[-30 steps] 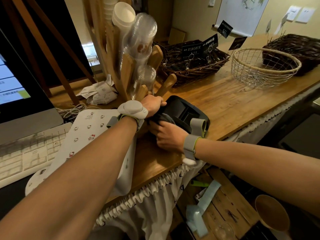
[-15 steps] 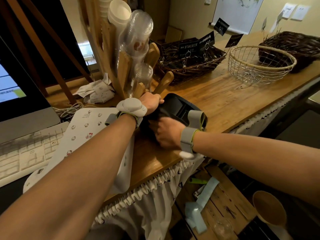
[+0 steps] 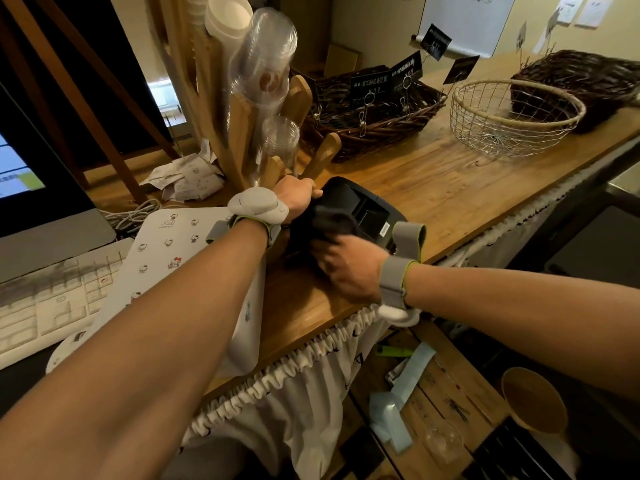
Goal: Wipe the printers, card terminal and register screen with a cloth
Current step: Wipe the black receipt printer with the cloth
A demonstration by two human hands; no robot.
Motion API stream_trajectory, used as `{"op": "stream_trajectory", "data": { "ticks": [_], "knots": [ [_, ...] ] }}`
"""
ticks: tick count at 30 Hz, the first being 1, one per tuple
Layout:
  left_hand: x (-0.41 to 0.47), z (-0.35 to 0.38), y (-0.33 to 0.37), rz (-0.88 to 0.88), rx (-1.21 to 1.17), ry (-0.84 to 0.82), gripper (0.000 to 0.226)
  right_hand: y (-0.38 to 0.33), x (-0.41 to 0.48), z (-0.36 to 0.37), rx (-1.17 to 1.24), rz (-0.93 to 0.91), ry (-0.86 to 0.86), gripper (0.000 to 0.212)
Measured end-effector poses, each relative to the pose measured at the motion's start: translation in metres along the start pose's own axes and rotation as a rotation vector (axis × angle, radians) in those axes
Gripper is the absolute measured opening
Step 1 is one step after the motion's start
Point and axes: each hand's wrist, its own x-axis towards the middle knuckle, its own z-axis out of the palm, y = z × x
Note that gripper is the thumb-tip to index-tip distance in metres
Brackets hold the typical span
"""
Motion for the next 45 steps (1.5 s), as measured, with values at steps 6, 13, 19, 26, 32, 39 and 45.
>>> {"op": "stream_trajectory", "data": {
  "ticks": [6,13,19,26,32,39,45],
  "knots": [
    [-0.004,0.002,-0.001,-0.022,0.119,0.063,0.043,0.019,-0.012,0.002,-0.001,0.140,0.114,0.052],
    [-0.003,0.003,-0.001,-0.027,0.080,0.024,0.041,0.012,-0.025,0.002,0.416,0.143,0.123,0.035],
    [0.000,0.002,-0.003,0.004,0.058,0.018,0.039,0.013,-0.005,-0.019,0.180,-0.113,0.084,0.029],
    [-0.003,0.002,-0.004,0.038,0.129,0.002,0.042,0.020,0.000,-0.014,0.200,-0.084,0.283,0.022],
    [0.002,0.001,-0.002,0.018,0.113,0.008,0.039,-0.010,0.006,0.016,-0.091,-0.072,0.112,0.034],
    [0.001,0.002,-0.002,0.025,0.120,0.008,0.042,0.001,0.022,0.009,-0.130,-0.029,0.105,0.039],
    [0.001,0.003,-0.002,-0.012,0.119,0.049,0.043,0.018,0.019,-0.007,-0.035,0.077,0.150,0.045]
  ]
}}
